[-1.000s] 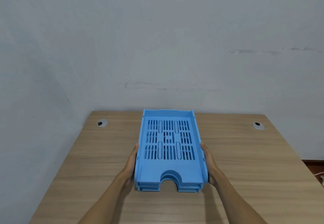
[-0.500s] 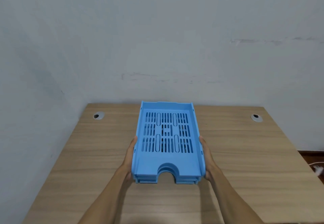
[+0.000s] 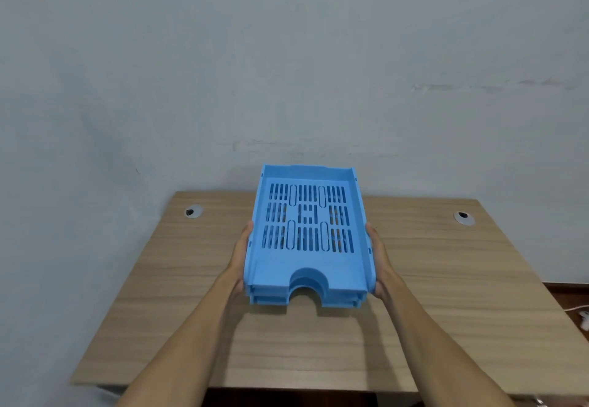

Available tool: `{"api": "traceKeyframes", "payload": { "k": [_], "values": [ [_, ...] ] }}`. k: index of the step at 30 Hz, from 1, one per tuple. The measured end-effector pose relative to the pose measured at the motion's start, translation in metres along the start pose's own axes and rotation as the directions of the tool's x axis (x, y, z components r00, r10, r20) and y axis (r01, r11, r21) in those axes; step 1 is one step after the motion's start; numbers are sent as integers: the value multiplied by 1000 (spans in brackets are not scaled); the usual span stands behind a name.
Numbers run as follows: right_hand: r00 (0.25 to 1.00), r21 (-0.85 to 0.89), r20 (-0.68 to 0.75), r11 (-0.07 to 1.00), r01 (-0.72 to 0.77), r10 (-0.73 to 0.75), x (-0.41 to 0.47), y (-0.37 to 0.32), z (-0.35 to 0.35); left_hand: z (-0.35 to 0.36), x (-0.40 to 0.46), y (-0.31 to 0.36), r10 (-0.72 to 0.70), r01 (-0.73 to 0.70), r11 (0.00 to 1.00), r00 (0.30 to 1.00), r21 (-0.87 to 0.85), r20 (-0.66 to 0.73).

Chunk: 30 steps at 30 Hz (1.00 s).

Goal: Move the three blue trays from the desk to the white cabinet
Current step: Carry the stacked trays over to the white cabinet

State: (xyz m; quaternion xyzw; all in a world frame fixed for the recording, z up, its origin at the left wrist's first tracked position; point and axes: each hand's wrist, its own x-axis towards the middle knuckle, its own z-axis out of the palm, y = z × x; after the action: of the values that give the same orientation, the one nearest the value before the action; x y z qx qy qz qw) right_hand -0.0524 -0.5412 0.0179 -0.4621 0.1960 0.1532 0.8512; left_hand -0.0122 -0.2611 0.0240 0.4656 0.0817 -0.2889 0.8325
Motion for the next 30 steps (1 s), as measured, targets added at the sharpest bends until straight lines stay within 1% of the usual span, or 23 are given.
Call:
{"api": "traceKeyframes", "payload": {
  "k": [4,11,15,22,26,30],
  "values": [
    [998,-6,53,1000,30,-29,-15,-15,4,15,-16,3,69,-69,997,998,33,-12],
    [992,-51,122,998,35,-28,-37,-40,8,40,-48,3,160,-157,986,985,49,-59],
    [987,-91,157,994,53,-38,-62,-50,-3,64,-69,-11,208,-204,977,975,61,-82],
    [966,-140,256,990,-1,37,-110,-57,-37,99,-114,-77,280,-281,960,951,9,-134],
    [949,-183,302,982,-37,93,-126,-48,-46,108,-146,-110,312,-328,944,925,-39,-218],
    [925,-235,345,969,-81,161,-136,-34,-36,112,-185,-125,317,-367,922,897,-120,-307]
  ]
}}
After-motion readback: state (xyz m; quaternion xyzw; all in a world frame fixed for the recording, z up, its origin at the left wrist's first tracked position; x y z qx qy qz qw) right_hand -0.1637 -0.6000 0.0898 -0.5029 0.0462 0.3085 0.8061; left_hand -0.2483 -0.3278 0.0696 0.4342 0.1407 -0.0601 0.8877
